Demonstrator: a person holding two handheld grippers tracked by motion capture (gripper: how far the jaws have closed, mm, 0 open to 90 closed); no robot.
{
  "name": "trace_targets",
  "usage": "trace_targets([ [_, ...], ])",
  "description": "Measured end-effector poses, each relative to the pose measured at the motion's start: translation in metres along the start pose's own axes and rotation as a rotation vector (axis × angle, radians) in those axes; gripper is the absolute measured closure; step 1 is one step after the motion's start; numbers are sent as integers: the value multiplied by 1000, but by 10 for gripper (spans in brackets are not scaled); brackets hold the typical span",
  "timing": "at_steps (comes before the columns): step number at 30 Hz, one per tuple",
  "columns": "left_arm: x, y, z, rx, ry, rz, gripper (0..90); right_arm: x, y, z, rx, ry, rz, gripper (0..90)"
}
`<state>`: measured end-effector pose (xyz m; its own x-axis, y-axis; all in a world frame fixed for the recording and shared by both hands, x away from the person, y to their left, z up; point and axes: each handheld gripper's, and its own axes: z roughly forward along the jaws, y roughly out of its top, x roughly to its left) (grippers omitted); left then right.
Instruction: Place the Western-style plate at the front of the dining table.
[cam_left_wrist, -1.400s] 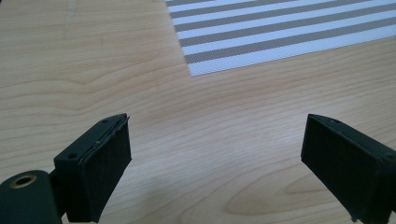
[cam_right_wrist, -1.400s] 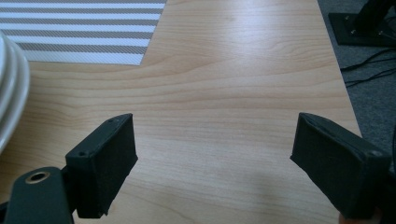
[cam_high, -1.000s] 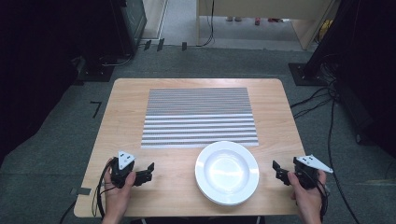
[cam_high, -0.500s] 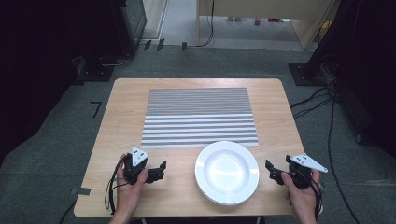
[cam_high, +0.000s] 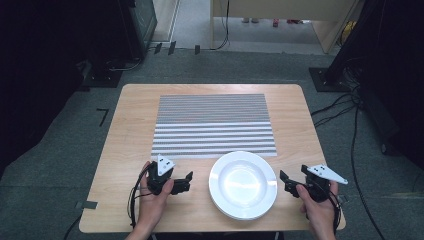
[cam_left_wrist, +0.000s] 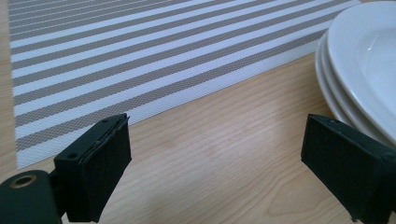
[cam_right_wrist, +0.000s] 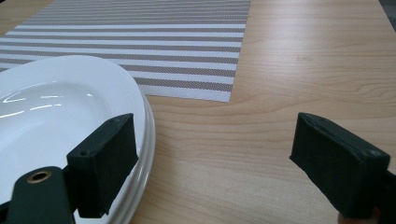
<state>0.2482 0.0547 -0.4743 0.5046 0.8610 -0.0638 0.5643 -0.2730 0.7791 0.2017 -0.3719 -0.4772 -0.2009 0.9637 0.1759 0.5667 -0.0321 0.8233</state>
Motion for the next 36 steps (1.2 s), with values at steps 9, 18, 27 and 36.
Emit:
trace_targets([
  [9,-16,5,8,1,-35,16,85,6,1,-1,-12,12,3,144],
  [18,-29,10,15,7,-69,23,85,14,2,1,-15,30,-1,146],
  [27,-40,10,20,8,-102,18,85,22,0,5,-6,38,1,158],
  [36,-54,10,27,16,-144,20,85,28,-2,8,-3,47,13,193],
])
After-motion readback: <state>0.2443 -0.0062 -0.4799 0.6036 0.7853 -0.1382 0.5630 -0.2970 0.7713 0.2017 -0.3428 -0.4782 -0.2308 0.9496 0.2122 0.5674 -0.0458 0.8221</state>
